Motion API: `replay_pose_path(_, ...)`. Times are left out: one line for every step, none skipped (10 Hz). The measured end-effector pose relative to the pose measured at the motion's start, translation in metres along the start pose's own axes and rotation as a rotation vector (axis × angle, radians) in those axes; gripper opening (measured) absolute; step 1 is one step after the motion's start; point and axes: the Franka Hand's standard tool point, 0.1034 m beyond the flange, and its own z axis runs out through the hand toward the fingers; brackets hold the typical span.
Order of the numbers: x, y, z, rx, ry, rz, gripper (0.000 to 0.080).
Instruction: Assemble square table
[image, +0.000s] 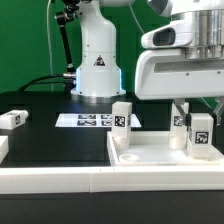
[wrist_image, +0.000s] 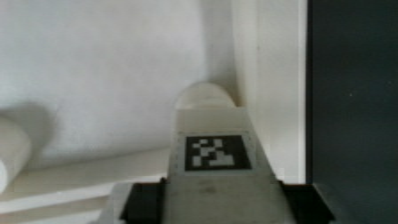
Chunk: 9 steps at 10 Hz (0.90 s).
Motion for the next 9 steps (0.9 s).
replay_pose_path(0.0004,-0.0002,0.0002,0.002,0.006,0.093,0.029)
replay_pose_path(0.001,-0.0002,0.0003,0.004,0.015,0.235,0.029)
replay_pose_path(0.004,-0.0001,0.0005,0.029,0.037,0.361,0.029)
replay_pose_path(0.0037,-0.0007,0.0007,0.035,0.037,0.482,0.029)
replay_pose_path(0.0028,-0.0018,0.0011,0.037,0.033,0.607,0.029)
replay_pose_path(0.0017,-0.0033,0.0015,0.041,0.029,0.725,0.029)
replay_pose_path(0.0016,-0.0038,0.0016,0.04,0.027,0.793,0.029)
replay_pose_path(0.0015,-0.004,0.0016,0.045,0.024,0.855,0.029)
replay_pose_path(0.0014,-0.0043,0.0017,0.05,0.019,0.926,0.029)
